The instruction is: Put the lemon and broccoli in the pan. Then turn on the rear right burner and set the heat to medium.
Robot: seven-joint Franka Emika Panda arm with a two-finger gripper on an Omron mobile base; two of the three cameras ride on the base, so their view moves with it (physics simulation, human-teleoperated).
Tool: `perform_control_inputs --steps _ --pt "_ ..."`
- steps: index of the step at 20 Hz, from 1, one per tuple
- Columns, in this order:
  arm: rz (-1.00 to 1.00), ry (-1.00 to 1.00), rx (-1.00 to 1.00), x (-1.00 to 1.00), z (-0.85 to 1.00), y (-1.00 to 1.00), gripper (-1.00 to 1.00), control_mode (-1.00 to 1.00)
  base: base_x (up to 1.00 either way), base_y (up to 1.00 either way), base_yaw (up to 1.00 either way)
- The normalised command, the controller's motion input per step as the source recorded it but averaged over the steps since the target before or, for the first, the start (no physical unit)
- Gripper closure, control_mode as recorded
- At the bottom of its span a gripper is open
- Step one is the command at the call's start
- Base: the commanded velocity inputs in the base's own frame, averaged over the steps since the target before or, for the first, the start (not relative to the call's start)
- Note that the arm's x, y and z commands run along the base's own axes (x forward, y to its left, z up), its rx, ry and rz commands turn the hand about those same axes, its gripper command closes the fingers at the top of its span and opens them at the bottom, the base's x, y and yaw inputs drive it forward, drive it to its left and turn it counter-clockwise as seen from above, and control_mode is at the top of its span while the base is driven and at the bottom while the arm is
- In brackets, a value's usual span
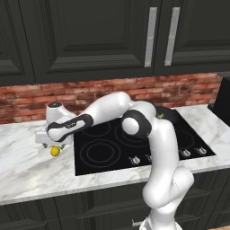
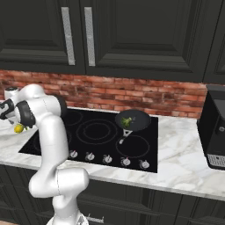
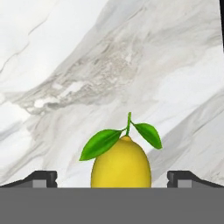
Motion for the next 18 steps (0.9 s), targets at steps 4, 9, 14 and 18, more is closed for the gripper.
perform_control_inputs --steps 4,9,14,18 --pt "0.0 0.0 0.0 -0.19 -0.01 0.0 -1.0 -1.0 0.0 0.0 0.0" --pt "0.0 0.0 0.0 -0.04 0.0 -0.02 -1.0 -1.0 0.0 0.0 0.0" --pt "0.0 0.0 0.0 0.0 -0.05 -0.11 -1.0 -1.0 0.0 0.0 0.0" --pt "0.0 0.0 0.0 0.0 -0.19 -0.19 -1.0 -1.0 0.0 0.0 0.0"
